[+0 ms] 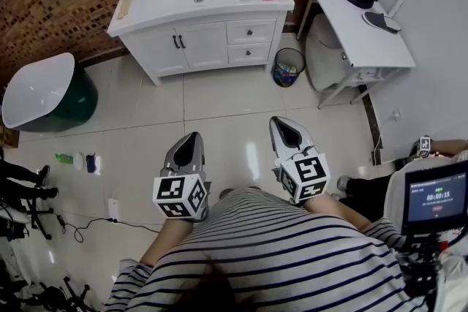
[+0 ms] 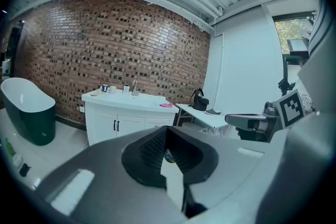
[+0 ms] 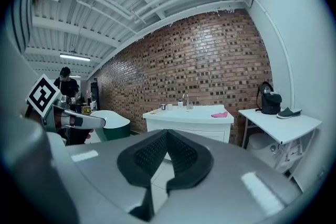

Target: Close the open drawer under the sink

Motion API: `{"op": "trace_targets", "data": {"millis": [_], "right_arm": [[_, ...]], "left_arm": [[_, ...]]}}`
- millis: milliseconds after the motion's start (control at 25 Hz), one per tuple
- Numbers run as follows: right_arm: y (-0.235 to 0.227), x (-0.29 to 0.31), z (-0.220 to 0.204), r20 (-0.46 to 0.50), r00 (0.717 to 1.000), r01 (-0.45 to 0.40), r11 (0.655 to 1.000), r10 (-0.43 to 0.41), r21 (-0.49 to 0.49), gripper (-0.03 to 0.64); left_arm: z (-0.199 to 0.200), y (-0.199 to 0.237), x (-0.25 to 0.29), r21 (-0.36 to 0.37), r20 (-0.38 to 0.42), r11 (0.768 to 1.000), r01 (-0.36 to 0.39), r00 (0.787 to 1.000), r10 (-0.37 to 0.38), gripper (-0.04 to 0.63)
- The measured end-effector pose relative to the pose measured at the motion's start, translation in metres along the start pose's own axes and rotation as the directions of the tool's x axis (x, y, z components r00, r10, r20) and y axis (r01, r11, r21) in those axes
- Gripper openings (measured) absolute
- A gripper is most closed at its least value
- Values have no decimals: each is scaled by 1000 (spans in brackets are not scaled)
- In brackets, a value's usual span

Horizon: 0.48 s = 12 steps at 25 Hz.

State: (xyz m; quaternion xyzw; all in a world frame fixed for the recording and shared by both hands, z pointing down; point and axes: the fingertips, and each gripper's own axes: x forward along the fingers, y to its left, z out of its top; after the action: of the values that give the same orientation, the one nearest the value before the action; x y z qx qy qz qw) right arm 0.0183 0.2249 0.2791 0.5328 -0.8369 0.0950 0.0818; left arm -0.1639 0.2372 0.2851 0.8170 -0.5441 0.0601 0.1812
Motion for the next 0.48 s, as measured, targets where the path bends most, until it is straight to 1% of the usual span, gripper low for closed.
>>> {"op": "trace_targets", "data": {"millis": [160,480], "right_arm": [[-1,5,2,-1,1000,1,1000,-1,-5,0],[-2,14,5,-5,1000,-25,1000,25,-11,0]], "left_arm": [[3,2,3,3,-1,1000,2,1000,-2,12],[4,5,9,-4,4,1000,-15,1000,15,12]]}}
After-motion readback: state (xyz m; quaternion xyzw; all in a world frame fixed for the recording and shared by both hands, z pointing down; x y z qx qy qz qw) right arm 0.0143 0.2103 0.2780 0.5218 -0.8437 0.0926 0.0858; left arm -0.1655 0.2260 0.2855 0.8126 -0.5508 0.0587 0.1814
